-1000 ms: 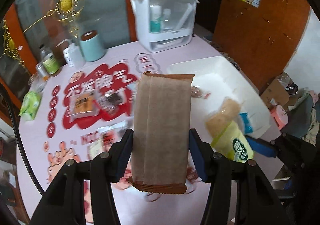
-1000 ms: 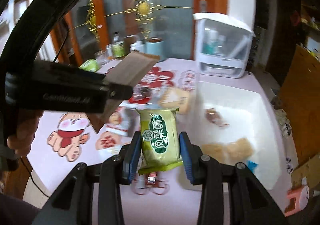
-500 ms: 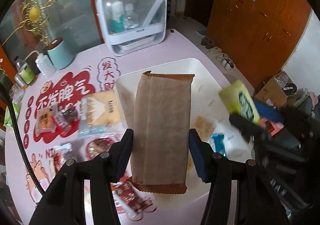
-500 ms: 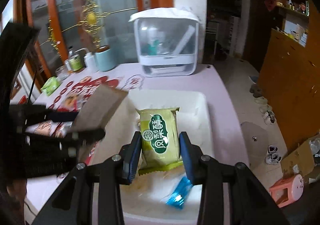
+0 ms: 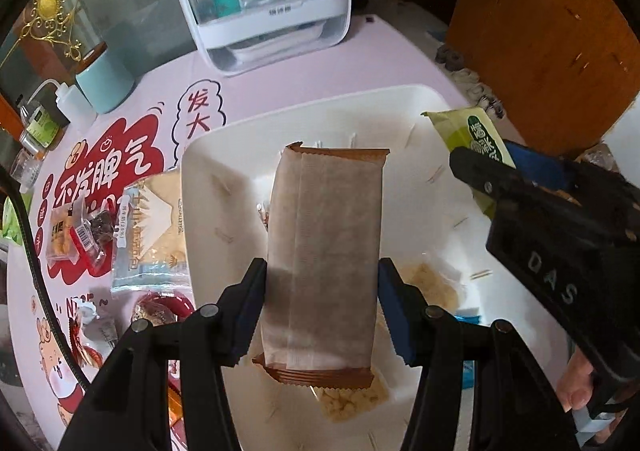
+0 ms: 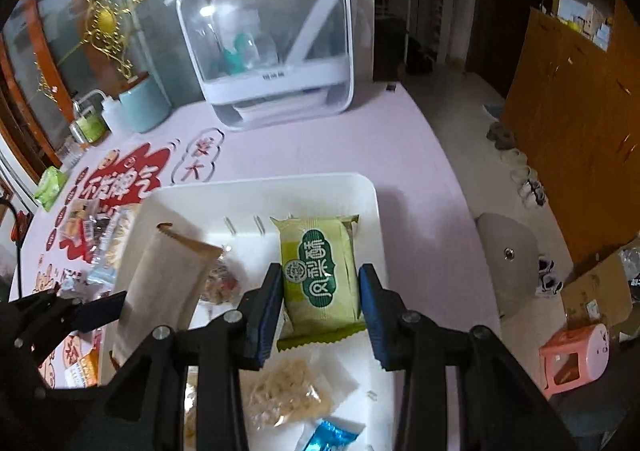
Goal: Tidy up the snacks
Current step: 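Lower both snacks into the white tray and open both grippers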
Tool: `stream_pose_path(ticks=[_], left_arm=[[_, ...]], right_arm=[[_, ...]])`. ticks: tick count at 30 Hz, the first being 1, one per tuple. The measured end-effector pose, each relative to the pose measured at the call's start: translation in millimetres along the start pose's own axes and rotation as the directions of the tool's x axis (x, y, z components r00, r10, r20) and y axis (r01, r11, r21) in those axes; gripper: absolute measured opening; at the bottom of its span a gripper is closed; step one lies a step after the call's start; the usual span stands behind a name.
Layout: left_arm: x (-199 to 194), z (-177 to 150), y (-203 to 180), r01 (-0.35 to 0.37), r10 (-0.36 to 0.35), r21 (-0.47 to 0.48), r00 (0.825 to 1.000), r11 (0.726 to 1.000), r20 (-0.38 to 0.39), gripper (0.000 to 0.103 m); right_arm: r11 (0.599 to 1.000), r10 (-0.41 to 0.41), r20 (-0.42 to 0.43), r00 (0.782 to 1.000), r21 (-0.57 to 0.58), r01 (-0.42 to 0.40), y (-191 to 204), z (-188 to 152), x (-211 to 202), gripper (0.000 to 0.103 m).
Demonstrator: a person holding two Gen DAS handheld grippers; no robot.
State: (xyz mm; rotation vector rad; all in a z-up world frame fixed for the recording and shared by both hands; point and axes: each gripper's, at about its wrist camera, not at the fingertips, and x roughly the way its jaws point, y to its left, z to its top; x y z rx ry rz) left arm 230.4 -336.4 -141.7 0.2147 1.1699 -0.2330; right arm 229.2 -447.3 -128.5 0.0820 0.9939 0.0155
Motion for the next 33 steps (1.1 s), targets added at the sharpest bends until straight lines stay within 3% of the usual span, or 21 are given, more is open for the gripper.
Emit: stream_pose_path(ticks=[7,10,11,12,14,16,22,33], left_arm=[[26,-2,0,-0.018,0.017,-0.005,0.999,1.0,-0.047,0.057],[28,-2,4,0.012,-0.013,-0.022,0.999,1.0,-0.046,0.083],[26,-2,5,0.013,-0.014,-0.025,0.999,1.0,-0.036,0.086],[26,-2,6,0.0,-0.001,-0.016,0.999,1.0,-0.034,0.087],[23,-3,5,-0.017,0.017,-0.005,0.999,1.0,-0.032,0.087],[21,-3,6,-0.015,0.015,0.007,0.999,1.0,-0.033,0.089],[0,-10,6,-0.04,0.039,0.03,0.999,0.999,0.014,0.1],[-44,-25,14,-0.026,0.025,0.02,0.997,0.999,0.067,0.101]], right_arm=[[1.0,-0.004,-0.085,0.996,-0.01,0.003,4,-8,38,0.039],[1.0,0.018,-0.137,0.99,-0.008,-0.019,5,-12,49,0.04],[1.0,0.026,-0.143,0.989,-0.003,-0.026,5,-13,50,0.041],[1.0,0.019,-0.129,0.991,-0.017,-0.021,7,-13,48,0.042],[0.999,0.002,-0.114,0.993,-0.038,-0.006,12,-13,44,0.063],[0.999,0.012,-0.099,0.995,-0.045,-0.016,14,-14,38,0.07],[0.999,0.028,-0.077,0.997,-0.022,-0.03,16,-15,20,0.07],[0.997,0.079,-0.023,0.997,0.006,-0.079,25,-18,-24,0.07]])
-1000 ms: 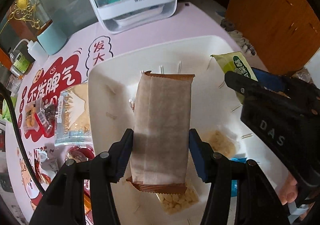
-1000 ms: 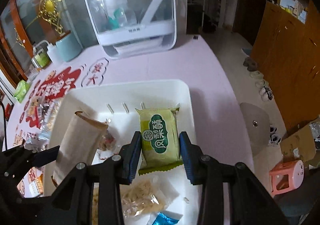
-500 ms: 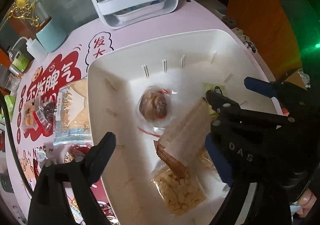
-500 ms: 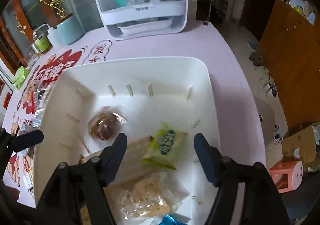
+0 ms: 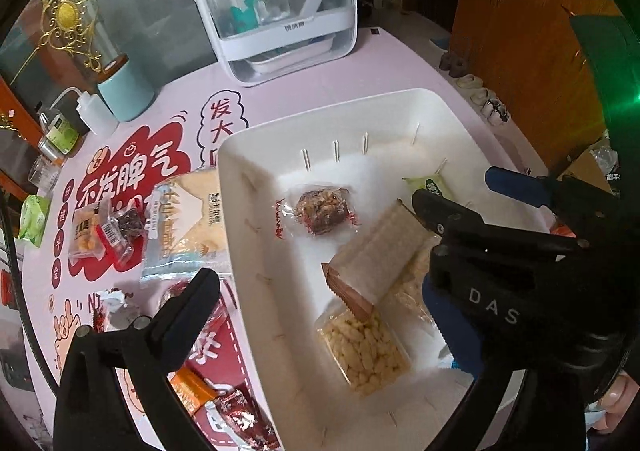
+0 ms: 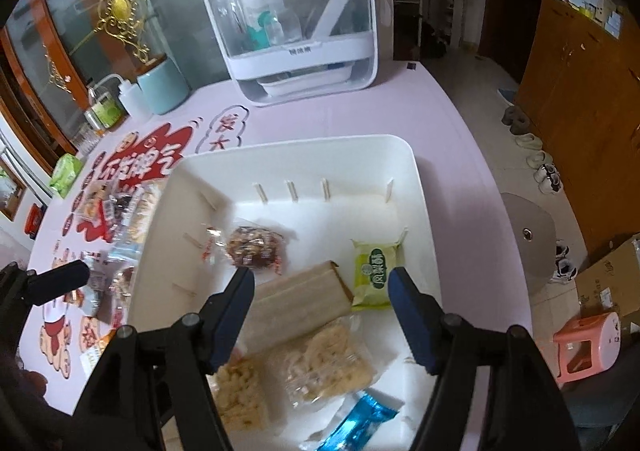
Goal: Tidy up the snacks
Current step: 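Lower both snacks into the white tray and open both grippers, then withdraw both tools from the tray back over the remaining snacks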
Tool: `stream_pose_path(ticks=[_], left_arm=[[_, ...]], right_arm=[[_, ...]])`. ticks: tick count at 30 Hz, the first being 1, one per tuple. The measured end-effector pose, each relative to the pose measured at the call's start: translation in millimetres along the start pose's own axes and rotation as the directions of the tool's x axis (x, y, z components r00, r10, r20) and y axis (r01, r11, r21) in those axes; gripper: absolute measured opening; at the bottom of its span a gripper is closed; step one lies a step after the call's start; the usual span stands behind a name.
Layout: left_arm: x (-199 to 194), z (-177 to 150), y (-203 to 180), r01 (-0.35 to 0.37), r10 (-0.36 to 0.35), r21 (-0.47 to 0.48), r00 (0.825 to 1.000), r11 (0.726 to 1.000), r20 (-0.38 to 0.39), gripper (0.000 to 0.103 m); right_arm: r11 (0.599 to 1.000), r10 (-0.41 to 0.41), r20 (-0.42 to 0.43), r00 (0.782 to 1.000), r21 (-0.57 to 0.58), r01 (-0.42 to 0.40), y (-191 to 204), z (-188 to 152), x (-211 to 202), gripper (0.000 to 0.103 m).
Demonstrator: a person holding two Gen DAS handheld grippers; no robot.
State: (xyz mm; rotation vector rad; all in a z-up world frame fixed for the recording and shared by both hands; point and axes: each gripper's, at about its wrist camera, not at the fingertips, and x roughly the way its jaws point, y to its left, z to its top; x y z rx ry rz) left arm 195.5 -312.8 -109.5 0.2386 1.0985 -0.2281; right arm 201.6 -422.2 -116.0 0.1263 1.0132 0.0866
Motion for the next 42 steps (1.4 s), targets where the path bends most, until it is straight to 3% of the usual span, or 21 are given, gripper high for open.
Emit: stream_pose_path(ticks=[14,23,34,42], left_arm=[[-63,-31,25,-0.007,0.008,-0.009,0.998,1.0,0.061,0.101],[-107,-63,73,-0.025,0.032,-0.052,0.991,0.998,0.13,0.101],[-145,-98,175,-0.019,0.03,-0.064,0.984,0.998,0.174,0.101],[-177,-107,283,-0.096,0.093,-0.001,0.967,0.995,0.237,0.101]], right_arm=[[0.999,0.037,0.112,0.993,-0.027,-0.034,39,-11,-74,0.07],[0.998,0.039,0.164,0.986,-0.045,-0.032,78,-20,-103,0.07],[0.999,-0.005,0.194,0.981,-0.031,0.011,158,-25,-129,0.07],[1.0,-0.01,0.161,0.987,-0.008,0.011,237,-27,-119,0.07]])
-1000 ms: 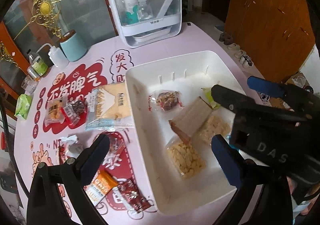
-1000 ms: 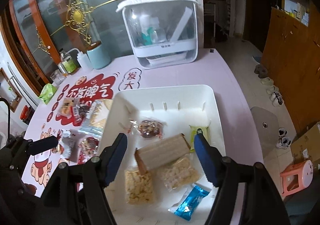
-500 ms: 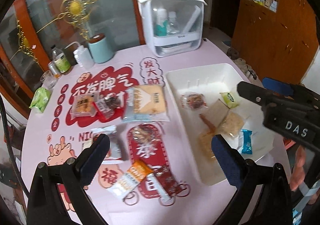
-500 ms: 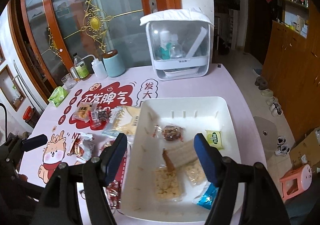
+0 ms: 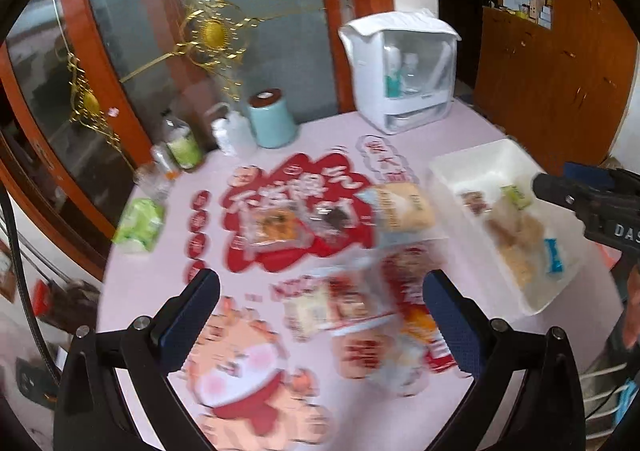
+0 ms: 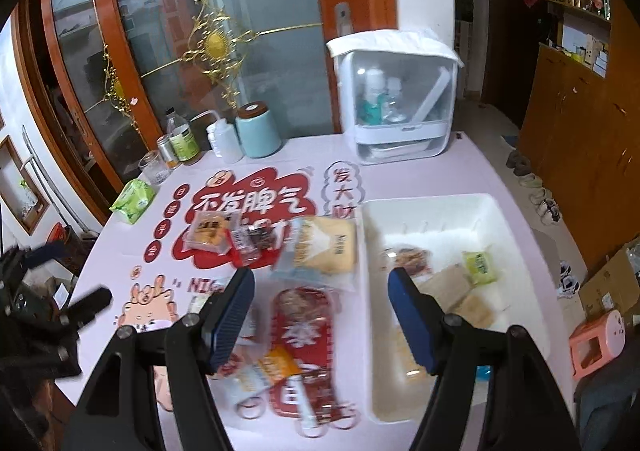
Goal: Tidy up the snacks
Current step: 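Withdraw both tools from the tray back over the remaining snacks, then grasp the clear orange-cake bag with the left gripper while the right grasps the white-red snack bag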
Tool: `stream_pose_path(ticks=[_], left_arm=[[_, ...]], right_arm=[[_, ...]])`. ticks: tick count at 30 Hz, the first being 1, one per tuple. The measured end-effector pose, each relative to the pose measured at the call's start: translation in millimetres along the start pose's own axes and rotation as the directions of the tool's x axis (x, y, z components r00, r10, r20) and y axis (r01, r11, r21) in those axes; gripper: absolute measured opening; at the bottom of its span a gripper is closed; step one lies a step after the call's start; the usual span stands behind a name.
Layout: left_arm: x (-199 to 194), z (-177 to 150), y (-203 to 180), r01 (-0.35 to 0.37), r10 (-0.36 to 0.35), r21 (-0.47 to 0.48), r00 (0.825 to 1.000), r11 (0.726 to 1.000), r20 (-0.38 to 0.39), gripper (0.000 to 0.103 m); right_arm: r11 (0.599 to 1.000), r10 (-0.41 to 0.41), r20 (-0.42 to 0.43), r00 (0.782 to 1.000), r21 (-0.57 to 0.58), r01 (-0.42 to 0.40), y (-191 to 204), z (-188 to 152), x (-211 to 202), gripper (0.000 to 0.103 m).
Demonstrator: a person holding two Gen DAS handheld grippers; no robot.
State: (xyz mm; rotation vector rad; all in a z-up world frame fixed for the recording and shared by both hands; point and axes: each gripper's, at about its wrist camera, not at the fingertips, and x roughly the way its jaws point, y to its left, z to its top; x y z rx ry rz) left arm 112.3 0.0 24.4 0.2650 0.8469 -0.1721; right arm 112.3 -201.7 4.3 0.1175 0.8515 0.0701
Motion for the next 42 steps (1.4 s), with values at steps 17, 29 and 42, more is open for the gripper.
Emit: stream_pose_path(ticks=[17,29,42], left_arm=[[83,37,140,0.016,0.004,0.294,0.998,0.956,-0.068,0.101],[225,42,97,0.186,-0.043,0.62,0.97,0.762,-0.239,0.101],[327,33,54,0.318,-0.009,0.772,0.927,0.551,-0.375,0.101]], right_arm=[[0.999,0.009,-0.285,0.959,-0.037,-0.02,102,-36,129,0.07],[0.999,-0.009,-0.429,0.903,-0.048,-0.012,105,-66,218,0.07],[0.992,0.121,-0.434,0.893,0.027,-0.121,110,-66,242,0.07]])
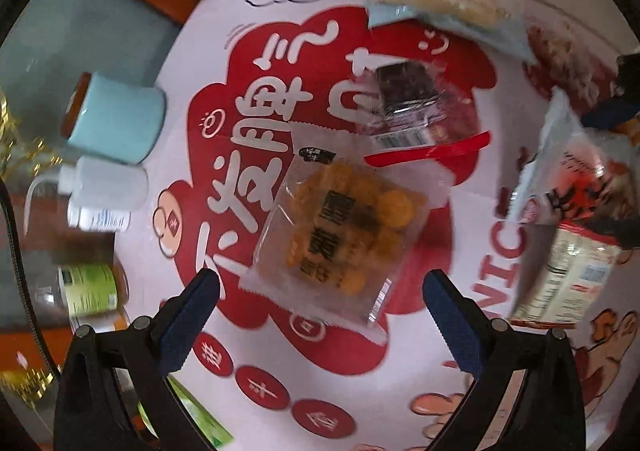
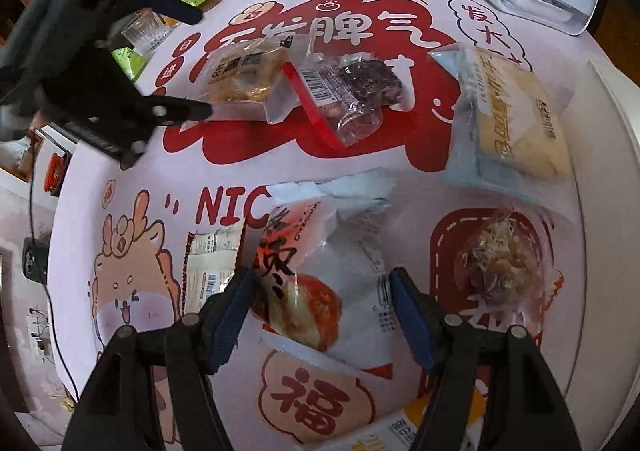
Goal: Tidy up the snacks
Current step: 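Grasp the clear orange-cake bag with the left gripper while the right grasps the white-red snack bag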
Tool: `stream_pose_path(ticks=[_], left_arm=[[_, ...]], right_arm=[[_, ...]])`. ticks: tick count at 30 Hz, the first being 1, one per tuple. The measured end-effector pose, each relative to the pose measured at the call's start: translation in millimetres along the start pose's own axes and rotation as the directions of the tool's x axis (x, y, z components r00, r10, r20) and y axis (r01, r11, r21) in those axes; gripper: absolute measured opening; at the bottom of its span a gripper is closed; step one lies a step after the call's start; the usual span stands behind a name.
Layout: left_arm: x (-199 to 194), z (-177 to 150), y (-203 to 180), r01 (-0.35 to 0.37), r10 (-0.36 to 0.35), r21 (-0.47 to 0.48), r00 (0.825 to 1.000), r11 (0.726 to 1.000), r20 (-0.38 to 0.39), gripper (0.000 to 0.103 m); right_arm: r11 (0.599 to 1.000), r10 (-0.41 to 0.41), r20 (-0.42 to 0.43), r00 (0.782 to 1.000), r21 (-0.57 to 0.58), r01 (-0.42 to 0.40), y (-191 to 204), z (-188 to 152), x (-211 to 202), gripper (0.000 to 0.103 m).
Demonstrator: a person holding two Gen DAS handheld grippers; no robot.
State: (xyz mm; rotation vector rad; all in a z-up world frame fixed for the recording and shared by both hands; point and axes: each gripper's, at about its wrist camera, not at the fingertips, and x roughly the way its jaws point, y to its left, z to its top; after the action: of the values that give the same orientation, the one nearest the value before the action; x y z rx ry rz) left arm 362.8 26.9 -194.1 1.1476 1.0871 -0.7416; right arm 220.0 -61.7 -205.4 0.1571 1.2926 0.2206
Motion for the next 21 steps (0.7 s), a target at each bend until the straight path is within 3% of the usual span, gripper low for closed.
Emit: stream_pose_path(ticks=[3,7,12,15,18,21], left_arm=[[13,7,6,0.006,-0.005,0.03,1.0,1.0,-0.018,0.101],[23,16,14,0.065,-0.064,0.06,0.998,0.996,-0.018,0.101],[48,26,17,0.138,-0.13,0.093,0.988,0.986,-0.089,0.101],[62,30,16,0.147,-0.137,0.078,0.983,0.986,-0.122,0.103],[65,29,20,0.177,-0.174,0.027,0.98,0.984,-0.094,0.102],[64,22,20,0.203,-0.203,-0.014,0.976,0.979,-0.076,0.092]], right_arm=[[0.999,0.036,-0.009,0.999,0.033,-0.036,-5,0,4,0.07],[0.999,0.042,-0.004,0.999,0.025,-0.041,-4,1,5,0.07],[0.997,0.075,-0.011,0.997,0.023,-0.075,-6,4,10,0.071],[0.995,0.089,-0.01,0.996,0.038,-0.088,-7,4,13,0.071],[0.994,0.098,-0.008,0.995,0.041,-0.098,-8,5,14,0.071],[0.994,0.104,-0.006,0.995,0.036,-0.103,-9,4,13,0.07]])
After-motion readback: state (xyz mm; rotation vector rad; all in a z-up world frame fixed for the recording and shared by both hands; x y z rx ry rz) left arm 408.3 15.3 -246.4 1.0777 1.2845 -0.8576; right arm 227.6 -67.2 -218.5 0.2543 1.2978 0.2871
